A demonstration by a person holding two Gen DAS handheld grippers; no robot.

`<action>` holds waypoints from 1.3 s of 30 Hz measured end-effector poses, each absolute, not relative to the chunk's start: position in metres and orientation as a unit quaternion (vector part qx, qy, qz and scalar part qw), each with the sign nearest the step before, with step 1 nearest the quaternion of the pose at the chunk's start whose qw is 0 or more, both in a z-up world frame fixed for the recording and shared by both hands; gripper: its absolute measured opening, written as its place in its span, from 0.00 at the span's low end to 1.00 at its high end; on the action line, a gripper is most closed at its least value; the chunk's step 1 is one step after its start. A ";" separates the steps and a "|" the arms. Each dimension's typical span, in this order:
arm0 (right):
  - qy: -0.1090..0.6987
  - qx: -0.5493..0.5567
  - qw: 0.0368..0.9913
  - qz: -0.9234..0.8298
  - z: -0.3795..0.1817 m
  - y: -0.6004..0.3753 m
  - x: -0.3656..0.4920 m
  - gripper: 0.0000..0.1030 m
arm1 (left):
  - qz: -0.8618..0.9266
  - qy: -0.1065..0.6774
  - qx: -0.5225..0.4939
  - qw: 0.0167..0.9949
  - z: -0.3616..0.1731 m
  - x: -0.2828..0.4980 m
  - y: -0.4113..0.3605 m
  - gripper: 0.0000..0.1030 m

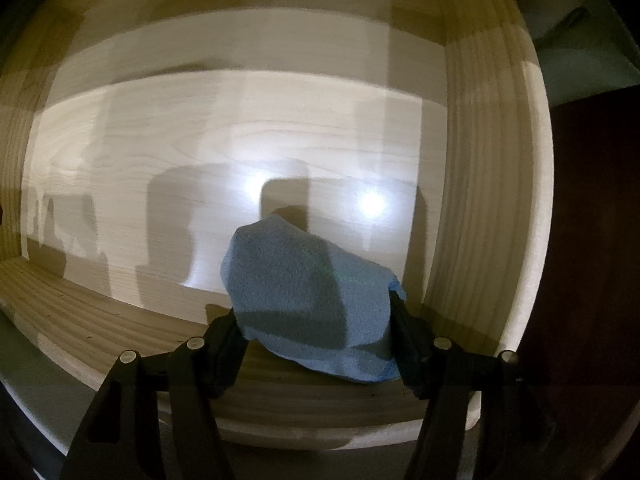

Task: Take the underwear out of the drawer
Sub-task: 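Lift the light-blue underwear out of the drawer with the right gripper toward the box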

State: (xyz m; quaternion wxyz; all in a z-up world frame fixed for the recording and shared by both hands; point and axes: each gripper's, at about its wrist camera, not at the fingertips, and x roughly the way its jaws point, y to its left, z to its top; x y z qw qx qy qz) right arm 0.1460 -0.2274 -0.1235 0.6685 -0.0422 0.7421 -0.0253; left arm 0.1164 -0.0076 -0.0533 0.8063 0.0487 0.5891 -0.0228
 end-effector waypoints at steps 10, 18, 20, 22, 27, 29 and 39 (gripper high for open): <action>0.726 -0.056 0.686 -0.018 -0.116 -0.217 0.140 0.48 | -0.021 0.580 0.050 0.813 -0.051 0.115 -0.008 0.60; 0.712 -0.037 0.701 -0.015 -0.108 -0.225 0.138 0.48 | -0.024 0.571 0.054 0.819 -0.047 0.113 -0.008 0.61; 0.704 -0.038 0.709 -0.015 -0.104 -0.224 0.136 0.48 | -0.026 0.569 0.048 0.820 -0.046 0.113 -0.006 0.61; 0.699 -0.035 0.714 -0.009 -0.099 -0.223 0.134 0.48 | -0.025 0.569 0.041 0.821 -0.045 0.113 -0.004 0.61; 0.683 -0.024 0.730 0.006 -0.081 -0.221 0.127 0.48 | -0.021 0.571 0.035 0.820 -0.045 0.114 -0.002 0.61; 0.675 -0.020 0.737 0.013 -0.070 -0.224 0.132 0.48 | -0.019 0.570 0.037 0.820 -0.045 0.114 -0.003 0.61; 0.621 -0.020 0.783 0.031 -0.003 -0.230 0.141 0.48 | -0.018 0.569 0.038 0.822 -0.045 0.113 -0.002 0.61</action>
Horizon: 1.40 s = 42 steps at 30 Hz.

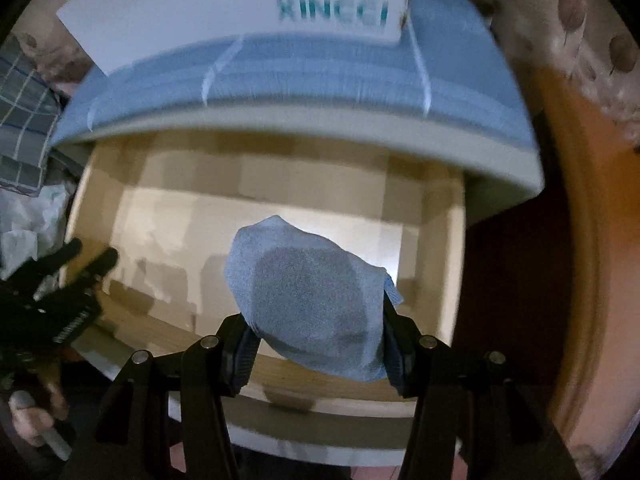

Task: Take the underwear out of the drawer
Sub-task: 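Lift the light-blue underwear out of the drawer with the right gripper toward the box, then lower the light-blue underwear into the white box and open the right gripper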

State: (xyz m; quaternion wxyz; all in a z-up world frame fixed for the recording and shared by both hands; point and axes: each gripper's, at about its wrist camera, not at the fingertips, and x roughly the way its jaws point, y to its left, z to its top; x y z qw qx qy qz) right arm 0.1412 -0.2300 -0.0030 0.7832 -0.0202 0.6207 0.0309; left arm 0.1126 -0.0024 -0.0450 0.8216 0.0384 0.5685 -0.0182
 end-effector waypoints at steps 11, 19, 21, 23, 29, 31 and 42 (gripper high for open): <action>0.531 -0.031 0.846 0.037 0.111 -0.228 0.182 0.48 | -0.014 0.566 0.037 0.823 -0.044 0.113 -0.001 0.61; 0.470 -0.046 0.881 0.020 0.180 -0.221 0.225 0.48 | -0.015 0.567 0.034 0.823 -0.044 0.113 0.001 0.61; 0.466 -0.052 0.883 0.018 0.187 -0.216 0.239 0.48 | -0.016 0.567 0.032 0.823 -0.043 0.113 0.002 0.61; 0.462 -0.059 0.885 0.011 0.190 -0.213 0.254 0.48 | -0.017 0.567 0.030 0.823 -0.043 0.113 0.002 0.61; 0.476 -0.067 0.877 0.002 0.182 -0.205 0.293 0.48 | -0.015 0.565 0.027 0.825 -0.043 0.112 0.003 0.61; 0.480 -0.071 0.874 -0.002 0.175 -0.201 0.303 0.48 | -0.015 0.565 0.027 0.825 -0.043 0.113 0.002 0.61; 0.508 -0.085 0.857 -0.007 0.130 -0.182 0.341 0.51 | -0.020 0.563 0.023 0.826 -0.041 0.112 0.001 0.61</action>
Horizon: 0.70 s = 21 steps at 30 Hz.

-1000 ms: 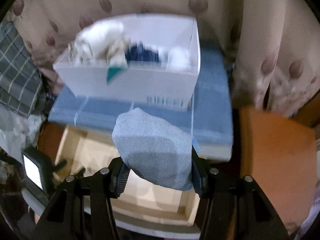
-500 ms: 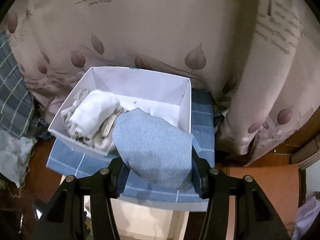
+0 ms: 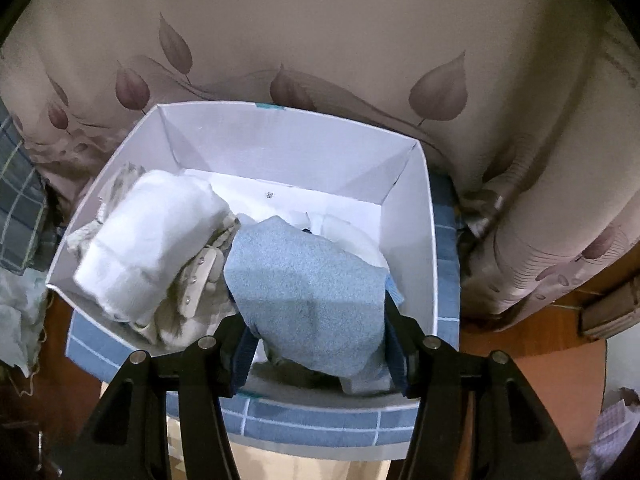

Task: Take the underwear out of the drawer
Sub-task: 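Lower the light-blue underwear into the white box and open the right gripper, then withdraw the right gripper from the box back over the empty drawer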

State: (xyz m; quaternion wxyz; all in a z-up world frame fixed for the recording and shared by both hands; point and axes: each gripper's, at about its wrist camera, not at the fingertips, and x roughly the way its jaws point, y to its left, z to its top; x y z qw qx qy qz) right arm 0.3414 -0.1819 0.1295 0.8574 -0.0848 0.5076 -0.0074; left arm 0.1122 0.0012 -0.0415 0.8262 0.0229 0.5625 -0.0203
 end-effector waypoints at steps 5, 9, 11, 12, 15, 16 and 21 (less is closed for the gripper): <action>0.519 -0.078 0.851 -0.015 0.113 -0.182 0.352 0.52 | -0.024 0.562 0.018 0.827 -0.041 0.112 0.001 0.61; 0.527 -0.076 0.846 -0.014 0.101 -0.181 0.357 0.55 | -0.025 0.561 0.015 0.827 -0.040 0.113 0.002 0.61; 0.526 -0.079 0.847 -0.016 0.099 -0.180 0.356 0.59 | -0.026 0.561 0.014 0.827 -0.040 0.113 0.002 0.60; 0.525 -0.076 0.848 -0.016 0.098 -0.180 0.356 0.59 | -0.026 0.561 0.014 0.827 -0.040 0.112 0.002 0.61; 0.521 -0.071 0.851 -0.016 0.099 -0.180 0.355 0.66 | -0.028 0.561 0.013 0.827 -0.040 0.112 0.002 0.60; 0.520 -0.070 0.851 -0.013 0.100 -0.180 0.355 0.68 | -0.028 0.561 0.013 0.827 -0.040 0.112 0.002 0.60; 0.501 -0.080 0.862 -0.008 0.114 -0.176 0.346 0.80 | -0.027 0.561 0.014 0.827 -0.041 0.112 0.001 0.60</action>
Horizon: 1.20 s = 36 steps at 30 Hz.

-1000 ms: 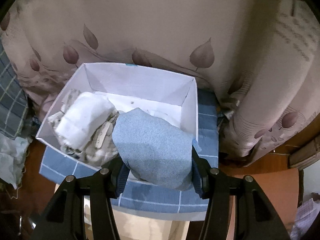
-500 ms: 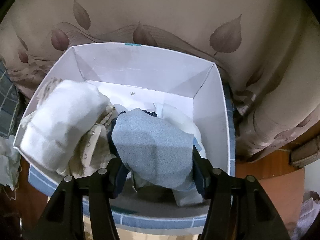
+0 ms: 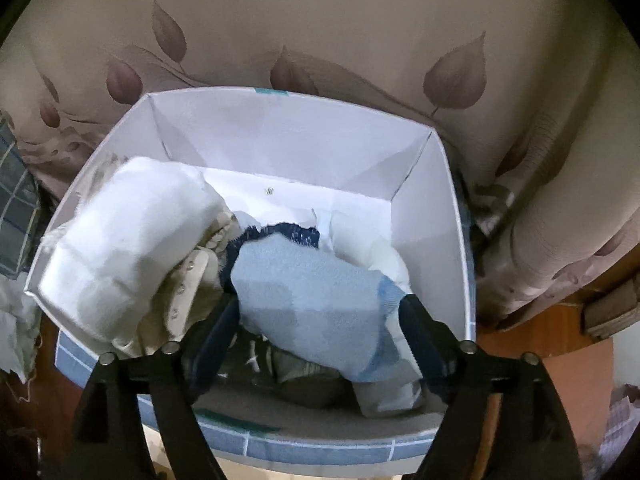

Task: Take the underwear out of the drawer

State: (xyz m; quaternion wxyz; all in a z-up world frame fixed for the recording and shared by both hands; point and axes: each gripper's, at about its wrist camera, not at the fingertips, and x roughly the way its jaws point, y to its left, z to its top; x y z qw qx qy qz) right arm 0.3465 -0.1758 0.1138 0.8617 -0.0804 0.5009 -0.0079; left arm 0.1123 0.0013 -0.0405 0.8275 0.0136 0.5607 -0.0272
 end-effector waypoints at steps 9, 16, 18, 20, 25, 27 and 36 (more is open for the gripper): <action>0.484 -0.044 0.873 0.031 0.161 -0.191 0.291 0.90 | -0.022 0.559 0.025 0.828 -0.040 0.111 -0.003 0.61; 0.491 -0.023 0.868 0.064 0.168 -0.210 0.210 0.94 | -0.029 0.551 0.035 0.833 -0.035 0.105 -0.007 0.61; 0.495 -0.010 0.866 0.067 0.159 -0.218 0.189 0.95 | -0.033 0.548 0.040 0.835 -0.033 0.103 -0.009 0.61; 0.501 -0.003 0.864 0.059 0.143 -0.225 0.169 0.95 | -0.034 0.540 0.045 0.840 -0.029 0.098 -0.010 0.61; 0.493 -0.026 0.869 0.042 0.086 -0.228 0.124 0.95 | -0.037 0.526 0.054 0.848 -0.024 0.087 -0.014 0.61; 0.482 -0.041 0.875 0.025 0.067 -0.225 0.111 0.95 | -0.040 0.522 0.050 0.851 -0.021 0.083 -0.013 0.61; 0.470 0.045 0.881 0.008 0.020 -0.230 0.083 0.95 | -0.039 0.517 0.040 0.854 -0.018 0.075 -0.009 0.61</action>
